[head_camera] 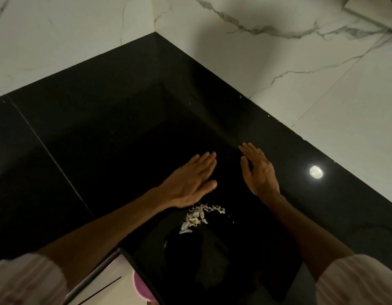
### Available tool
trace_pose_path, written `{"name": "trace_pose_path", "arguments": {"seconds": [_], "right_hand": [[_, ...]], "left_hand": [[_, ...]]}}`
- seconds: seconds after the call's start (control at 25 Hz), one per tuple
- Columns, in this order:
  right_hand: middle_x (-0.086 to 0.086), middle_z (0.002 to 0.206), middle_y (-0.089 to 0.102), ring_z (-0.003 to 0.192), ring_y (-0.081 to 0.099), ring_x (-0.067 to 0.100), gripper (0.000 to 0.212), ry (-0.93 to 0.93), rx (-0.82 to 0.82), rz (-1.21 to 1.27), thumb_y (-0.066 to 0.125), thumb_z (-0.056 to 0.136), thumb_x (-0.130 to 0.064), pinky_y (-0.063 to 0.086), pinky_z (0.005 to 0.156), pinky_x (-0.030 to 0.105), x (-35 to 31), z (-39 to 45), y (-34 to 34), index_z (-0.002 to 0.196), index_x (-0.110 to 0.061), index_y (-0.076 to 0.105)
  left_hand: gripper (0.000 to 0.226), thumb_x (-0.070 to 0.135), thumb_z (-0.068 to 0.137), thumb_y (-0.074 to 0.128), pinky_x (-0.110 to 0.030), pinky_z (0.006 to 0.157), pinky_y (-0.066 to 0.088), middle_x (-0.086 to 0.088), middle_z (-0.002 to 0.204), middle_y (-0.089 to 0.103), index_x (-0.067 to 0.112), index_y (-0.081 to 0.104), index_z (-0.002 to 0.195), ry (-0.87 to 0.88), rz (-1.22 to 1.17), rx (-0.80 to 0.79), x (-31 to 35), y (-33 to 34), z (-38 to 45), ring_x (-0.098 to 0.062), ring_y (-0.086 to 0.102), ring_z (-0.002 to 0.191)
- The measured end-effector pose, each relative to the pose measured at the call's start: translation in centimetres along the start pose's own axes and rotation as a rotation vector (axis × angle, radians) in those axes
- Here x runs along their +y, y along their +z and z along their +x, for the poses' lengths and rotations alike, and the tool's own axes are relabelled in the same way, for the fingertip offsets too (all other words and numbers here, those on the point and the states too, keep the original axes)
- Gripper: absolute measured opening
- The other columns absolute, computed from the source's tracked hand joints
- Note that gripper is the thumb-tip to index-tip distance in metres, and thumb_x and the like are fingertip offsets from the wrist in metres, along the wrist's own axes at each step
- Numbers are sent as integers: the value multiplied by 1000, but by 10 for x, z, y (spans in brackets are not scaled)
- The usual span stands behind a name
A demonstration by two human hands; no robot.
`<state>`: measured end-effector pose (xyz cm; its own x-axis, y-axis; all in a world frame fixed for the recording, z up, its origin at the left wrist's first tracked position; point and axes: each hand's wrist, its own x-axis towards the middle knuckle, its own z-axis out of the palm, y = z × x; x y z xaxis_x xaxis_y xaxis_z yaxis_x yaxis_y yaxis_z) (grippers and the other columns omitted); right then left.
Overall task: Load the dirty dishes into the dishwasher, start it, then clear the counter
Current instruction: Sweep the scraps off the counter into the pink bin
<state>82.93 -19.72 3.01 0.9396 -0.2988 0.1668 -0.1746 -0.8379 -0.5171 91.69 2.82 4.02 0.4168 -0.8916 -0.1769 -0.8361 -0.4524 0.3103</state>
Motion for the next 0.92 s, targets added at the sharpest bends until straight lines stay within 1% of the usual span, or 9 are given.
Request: {"name": "trace_pose_path", "arguments": {"seconds": [0.12, 0.2, 0.28, 0.4, 0.48, 0.6, 0.76, 0.84, 0.92], "right_hand": [[5, 147, 46, 141, 31, 11, 40, 13, 0, -8, 43, 102, -24, 18, 119, 30, 0, 1, -1, 139, -12, 51], [4, 147, 47, 141, 31, 10, 40, 14, -2, -19, 43, 102, -26, 17, 118, 28, 1, -1, 0, 139, -13, 51], [3, 147, 47, 141, 31, 10, 41, 6, -7, -14, 43, 101, -27, 20, 118, 31, 0, -1, -1, 139, -14, 51], [3, 147, 47, 141, 32, 11, 42, 11, 3, -2, 45, 100, -27, 22, 119, 33, -1, -2, -2, 139, -14, 51], [2, 146, 47, 141, 32, 9, 41, 17, 27, -3, 48, 99, -25, 21, 119, 30, -1, -2, 0, 138, -15, 52], [0, 145, 48, 140, 31, 6, 40, 33, 44, -12, 47, 99, -27, 18, 118, 25, 1, 1, 3, 138, -15, 54], [0, 145, 49, 140, 33, 8, 41, 27, 33, -6, 45, 99, -28, 18, 118, 25, 1, 1, 2, 137, -14, 54], [0, 145, 48, 141, 32, 8, 44, 32, 21, -13, 42, 99, -33, 17, 118, 25, 0, 1, 1, 138, -15, 54], [0, 146, 48, 141, 32, 9, 53, 33, 3, -15, 34, 97, -41, 17, 119, 27, -2, 0, 0, 138, -15, 53]], "left_hand": [[66, 54, 98, -1, -23, 118, -14, 6, 160, -19, 17, -5, 153, 168, -86, 1, 22, 15, -49, -1, -24, 144], [64, 54, 99, 4, -17, 117, -12, 11, 160, -13, 20, 1, 154, 176, -230, 0, 21, 8, -57, 3, -19, 144], [63, 53, 101, 11, -15, 116, -11, 13, 160, -7, 20, 6, 154, 74, -305, 69, 3, -11, -33, 2, -13, 146], [62, 43, 104, 20, -22, 117, -7, -2, 163, -2, 8, 10, 154, -205, -179, 190, -57, -43, 38, -14, -6, 150], [65, 45, 104, 20, -29, 119, -5, -7, 163, -1, 5, 10, 153, -318, -177, 196, -99, -66, 84, -18, -5, 150], [72, 54, 101, 14, -34, 121, -2, -9, 163, -2, 5, 10, 154, -376, -137, 116, -130, -77, 129, -19, -5, 150], [75, 55, 100, 13, -32, 121, -1, -12, 162, -4, 4, 7, 154, -249, 43, 104, -92, -48, 117, -22, -3, 150], [74, 56, 99, 13, -27, 119, -8, -8, 162, -10, 7, 2, 154, -87, 61, 111, -50, -22, 67, -19, -8, 150], [69, 56, 100, 11, -23, 114, -17, 1, 158, -21, 14, -6, 153, 52, 25, 73, -5, -3, 12, -10, -21, 146]]}}
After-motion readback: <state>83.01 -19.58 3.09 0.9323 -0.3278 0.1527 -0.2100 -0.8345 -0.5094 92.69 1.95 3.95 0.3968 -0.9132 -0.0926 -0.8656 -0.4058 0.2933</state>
